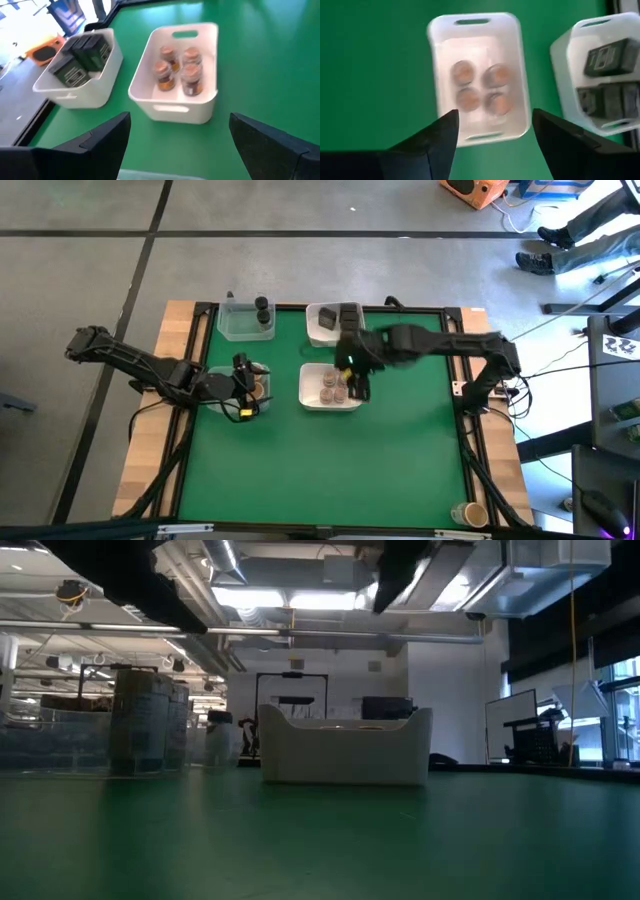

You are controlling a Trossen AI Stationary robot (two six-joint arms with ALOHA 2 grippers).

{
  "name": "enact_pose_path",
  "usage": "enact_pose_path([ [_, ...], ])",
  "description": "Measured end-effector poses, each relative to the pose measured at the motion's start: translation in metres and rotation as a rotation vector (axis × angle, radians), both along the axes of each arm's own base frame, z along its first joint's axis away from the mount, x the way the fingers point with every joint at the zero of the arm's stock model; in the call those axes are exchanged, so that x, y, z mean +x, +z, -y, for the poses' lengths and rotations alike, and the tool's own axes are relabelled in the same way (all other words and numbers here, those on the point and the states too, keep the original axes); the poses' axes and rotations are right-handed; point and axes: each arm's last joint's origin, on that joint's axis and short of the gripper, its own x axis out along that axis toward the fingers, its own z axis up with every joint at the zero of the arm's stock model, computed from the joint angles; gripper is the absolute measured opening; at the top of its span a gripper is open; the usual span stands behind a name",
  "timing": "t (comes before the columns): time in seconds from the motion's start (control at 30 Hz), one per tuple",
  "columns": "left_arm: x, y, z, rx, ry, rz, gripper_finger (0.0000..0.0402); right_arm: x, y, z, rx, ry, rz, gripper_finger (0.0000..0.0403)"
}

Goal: Sort spices by type
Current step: Move the light brown seasoning bottle to the center of the table

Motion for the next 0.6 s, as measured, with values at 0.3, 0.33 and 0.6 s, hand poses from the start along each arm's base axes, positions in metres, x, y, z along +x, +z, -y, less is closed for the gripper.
enact_pose_path([
  [0.3,0.014,0.004,0.018,-0.004,-0.123,0.101,0.0322,-0.034,-0.008,-0.115,0.034,-0.015,-0.077,0.0248],
  [0.33,0.017,0.003,0.021,0.001,-0.132,0.103,0.0322,-0.04,-0.011,-0.127,0.03,-0.024,-0.087,0.0248],
  [0.6,0.042,-0.013,0.037,-0.019,-0.157,0.127,0.0322,-0.089,-0.033,-0.202,0.102,-0.192,-0.113,0.0248],
])
